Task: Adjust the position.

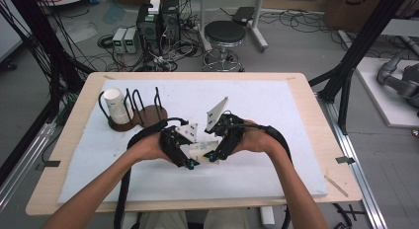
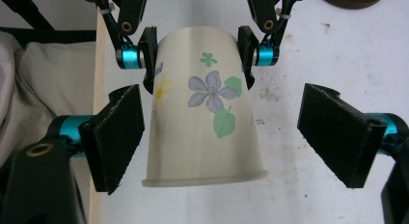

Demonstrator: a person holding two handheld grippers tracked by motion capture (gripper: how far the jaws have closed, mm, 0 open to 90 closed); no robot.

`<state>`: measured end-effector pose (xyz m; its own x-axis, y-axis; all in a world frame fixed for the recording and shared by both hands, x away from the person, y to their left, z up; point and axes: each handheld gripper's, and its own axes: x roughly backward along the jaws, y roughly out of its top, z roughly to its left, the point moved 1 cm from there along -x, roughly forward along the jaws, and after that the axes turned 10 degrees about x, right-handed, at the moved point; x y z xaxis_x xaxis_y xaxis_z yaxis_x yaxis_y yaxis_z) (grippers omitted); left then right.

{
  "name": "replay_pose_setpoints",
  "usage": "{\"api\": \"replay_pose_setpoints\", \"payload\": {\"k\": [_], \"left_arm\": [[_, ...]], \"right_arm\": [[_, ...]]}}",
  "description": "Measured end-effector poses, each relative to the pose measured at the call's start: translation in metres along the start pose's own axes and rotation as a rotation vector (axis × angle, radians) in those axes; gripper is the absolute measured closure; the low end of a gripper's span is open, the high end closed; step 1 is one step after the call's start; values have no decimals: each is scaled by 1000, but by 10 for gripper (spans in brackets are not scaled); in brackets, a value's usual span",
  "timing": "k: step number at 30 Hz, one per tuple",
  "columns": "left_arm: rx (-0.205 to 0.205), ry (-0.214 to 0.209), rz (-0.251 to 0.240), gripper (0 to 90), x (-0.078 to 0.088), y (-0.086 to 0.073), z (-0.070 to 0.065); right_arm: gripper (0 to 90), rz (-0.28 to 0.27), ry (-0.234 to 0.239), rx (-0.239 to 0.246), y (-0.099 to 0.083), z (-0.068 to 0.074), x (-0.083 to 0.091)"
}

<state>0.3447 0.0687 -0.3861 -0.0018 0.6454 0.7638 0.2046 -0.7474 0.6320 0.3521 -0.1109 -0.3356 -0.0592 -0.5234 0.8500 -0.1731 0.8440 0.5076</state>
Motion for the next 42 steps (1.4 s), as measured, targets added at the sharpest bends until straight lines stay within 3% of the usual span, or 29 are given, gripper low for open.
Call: {"api": "replay_pose_setpoints", "payload": {"k": [4,12,19,23,28,33,42], "left_arm": [[5,2,-40,359,2,-3,0],[34,-2,-159,359,5,-14,-1],[69,-28,-305,359,15,-25,1],[71,-29,-362,360,19,-33,2],[79,-50,-473,359,23,-43,-1],[87,-56,-517,360,24,-50,-3],[82,-87,-593,360,27,-52,-5]], "right_arm": [[171,-34,-8,-24,-2,0,6],[171,-165,-30,-59,-18,0,14],[171,-275,-54,-93,-32,4,22],[171,-321,-62,-107,-39,7,24],[171,-372,-70,-122,-47,11,25],[171,-421,-73,-143,-56,14,23],[171,-445,-53,-153,-61,18,14]]}}
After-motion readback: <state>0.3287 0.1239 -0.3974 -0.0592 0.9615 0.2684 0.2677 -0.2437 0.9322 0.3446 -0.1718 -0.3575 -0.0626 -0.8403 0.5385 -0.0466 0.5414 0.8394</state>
